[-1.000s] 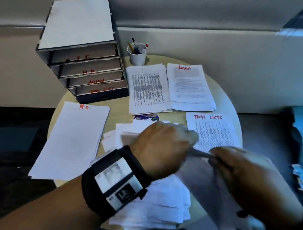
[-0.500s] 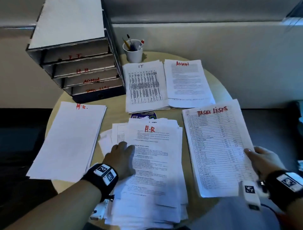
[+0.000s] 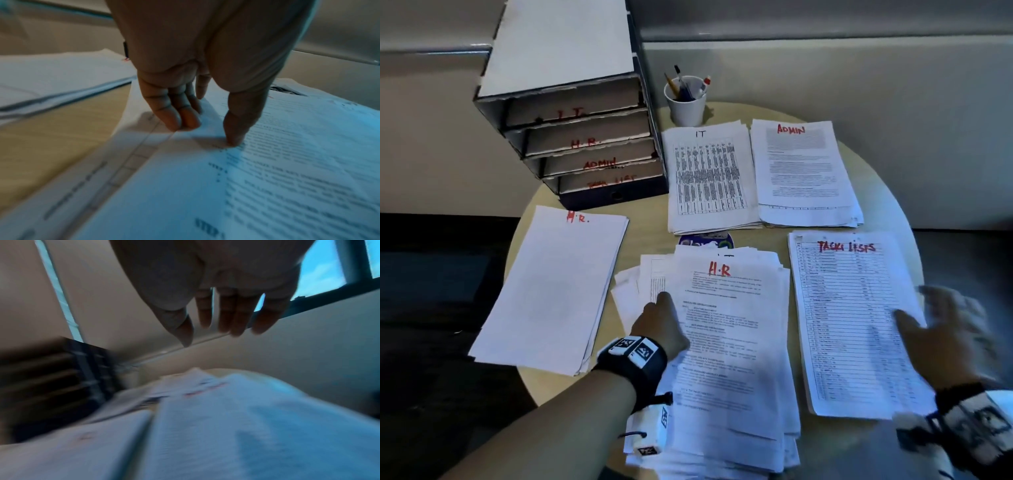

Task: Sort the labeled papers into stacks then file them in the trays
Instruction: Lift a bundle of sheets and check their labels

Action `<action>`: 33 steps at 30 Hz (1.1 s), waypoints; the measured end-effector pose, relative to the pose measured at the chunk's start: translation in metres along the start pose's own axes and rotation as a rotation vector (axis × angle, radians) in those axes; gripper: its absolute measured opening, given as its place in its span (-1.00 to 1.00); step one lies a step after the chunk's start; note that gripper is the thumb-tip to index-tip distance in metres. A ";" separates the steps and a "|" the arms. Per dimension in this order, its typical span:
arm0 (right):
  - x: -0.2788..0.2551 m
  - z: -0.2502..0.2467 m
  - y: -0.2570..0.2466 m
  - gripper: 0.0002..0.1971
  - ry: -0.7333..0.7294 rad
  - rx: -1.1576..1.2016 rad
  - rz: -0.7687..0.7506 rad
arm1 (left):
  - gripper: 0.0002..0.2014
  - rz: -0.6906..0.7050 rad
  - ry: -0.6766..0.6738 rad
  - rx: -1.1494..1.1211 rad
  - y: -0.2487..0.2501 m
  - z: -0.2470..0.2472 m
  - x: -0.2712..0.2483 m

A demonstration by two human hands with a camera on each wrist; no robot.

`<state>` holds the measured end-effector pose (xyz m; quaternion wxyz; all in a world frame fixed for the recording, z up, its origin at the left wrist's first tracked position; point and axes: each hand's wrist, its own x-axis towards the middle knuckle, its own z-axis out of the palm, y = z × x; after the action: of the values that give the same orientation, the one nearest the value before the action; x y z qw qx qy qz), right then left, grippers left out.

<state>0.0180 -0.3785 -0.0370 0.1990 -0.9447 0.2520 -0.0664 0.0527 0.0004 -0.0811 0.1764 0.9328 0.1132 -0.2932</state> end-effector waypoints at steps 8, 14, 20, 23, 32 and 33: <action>-0.041 0.088 -0.121 -0.49 -0.601 0.074 -0.013 | -0.26 -0.041 0.017 -0.097 -0.008 0.000 -0.002; -0.032 0.108 -0.125 -0.50 -0.435 0.169 0.203 | -0.26 -0.007 0.020 -0.239 -0.027 0.006 -0.003; -0.040 0.101 -0.126 -0.71 -0.350 0.184 0.182 | -0.45 0.020 0.065 -0.280 -0.027 0.003 0.001; -0.047 0.092 -0.125 -0.88 -0.341 0.174 0.038 | -0.59 0.031 0.096 -0.399 -0.025 -0.009 0.010; -0.056 0.082 -0.109 -0.88 -0.261 0.175 -0.190 | -0.90 0.114 0.178 -0.698 -0.025 -0.026 0.024; -0.057 0.083 -0.106 -0.88 -0.221 0.181 -0.216 | -0.92 0.139 0.162 -0.681 -0.026 -0.024 0.021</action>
<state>0.0354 -0.2374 -0.0707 0.3013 -0.9461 0.1187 -0.0058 0.0732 0.0361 -0.0819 0.4871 0.8463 0.1542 -0.1509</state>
